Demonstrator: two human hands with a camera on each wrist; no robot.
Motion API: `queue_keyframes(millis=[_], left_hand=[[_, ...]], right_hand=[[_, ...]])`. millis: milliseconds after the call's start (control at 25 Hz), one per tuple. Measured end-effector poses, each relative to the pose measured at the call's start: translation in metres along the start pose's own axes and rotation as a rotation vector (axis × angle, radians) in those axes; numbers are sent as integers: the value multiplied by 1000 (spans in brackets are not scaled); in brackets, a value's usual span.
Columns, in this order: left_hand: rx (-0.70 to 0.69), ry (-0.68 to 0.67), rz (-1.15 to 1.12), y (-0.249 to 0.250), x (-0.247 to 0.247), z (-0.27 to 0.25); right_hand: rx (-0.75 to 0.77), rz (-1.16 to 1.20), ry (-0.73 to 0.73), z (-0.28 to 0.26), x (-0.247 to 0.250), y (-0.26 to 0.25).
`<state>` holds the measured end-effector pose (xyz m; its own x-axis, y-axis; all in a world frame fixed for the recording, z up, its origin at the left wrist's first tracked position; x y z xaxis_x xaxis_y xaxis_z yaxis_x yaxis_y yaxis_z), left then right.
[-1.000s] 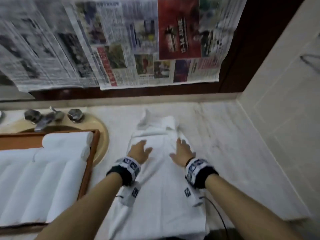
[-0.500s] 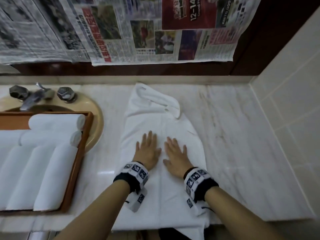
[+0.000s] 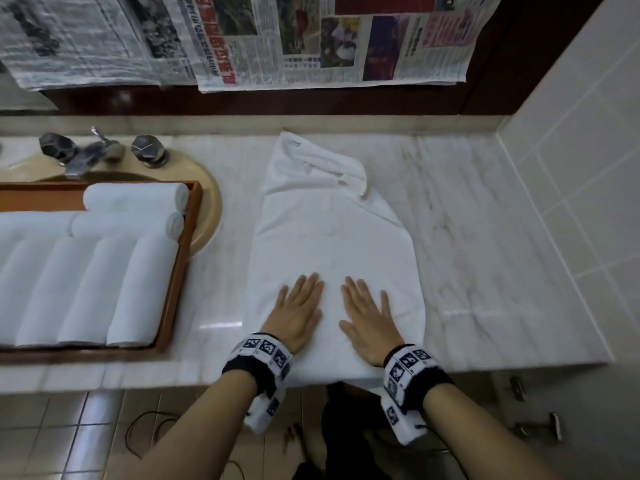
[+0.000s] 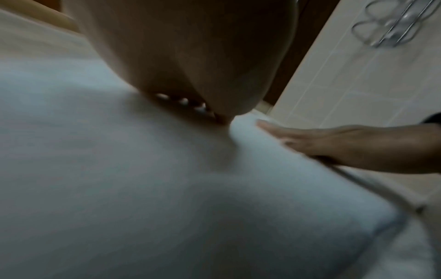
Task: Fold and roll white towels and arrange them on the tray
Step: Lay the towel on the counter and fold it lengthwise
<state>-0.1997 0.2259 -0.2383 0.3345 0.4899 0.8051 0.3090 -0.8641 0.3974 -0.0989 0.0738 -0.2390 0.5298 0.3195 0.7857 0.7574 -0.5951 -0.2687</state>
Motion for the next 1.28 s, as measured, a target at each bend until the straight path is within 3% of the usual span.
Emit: queue_keyframes(millis=[120,200,240,320,400,440,560,720,880,920,1040,1120,1200,1280], left_hand=[[300,82,4,-60,6,-35],[477,83,3,-68,7,-47],[457,121,-6,-53,4,-41],[267,148,-68,-3,-9,-25],[103,95,-42,33,-30,-17],[83,108,26,37,-36,-17],[134,167,159,24,-43,-22],[124,198,146,23,-46,-22],[147,176,99,27,-46,-23],[165,170,57,32,-46,-20],[193,164,-46,44,-38,-12],[187,187,-6,36,-39,-16],[279,221,-10,6,-37,-33],[498,250,-109,-29,-32,-50]], right_hand=[[-377,83,77,-24,-3,71],[-573,129,97,-38,0,83],[-533,104,150,-36,1,68],[-253,23,223,-26,-4,18],[-33,-20,170,-22,-22,-19],[-6,-41,170,-22,-28,-22],[-87,-65,274,-36,-37,13],[-231,-52,339,-67,-45,63],[-593,137,404,-72,-37,77],[-572,148,430,-66,-30,64],[-116,44,308,-30,-15,-2],[-33,-31,212,-19,-20,-15],[-199,-11,233,-19,-23,13],[-509,136,237,-29,-17,48]])
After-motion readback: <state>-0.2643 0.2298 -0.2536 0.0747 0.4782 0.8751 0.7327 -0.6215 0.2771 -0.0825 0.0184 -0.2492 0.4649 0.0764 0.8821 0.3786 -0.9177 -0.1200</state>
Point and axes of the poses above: each hand's wrist, its own z-axis towards the middle knuckle, its own x-axis out of the back of the hand, y = z × x, the point moved 3 cm from there along z, towards the middle knuckle, and after that the axes turned 5 degrees about -y, right-handed, at the moved point
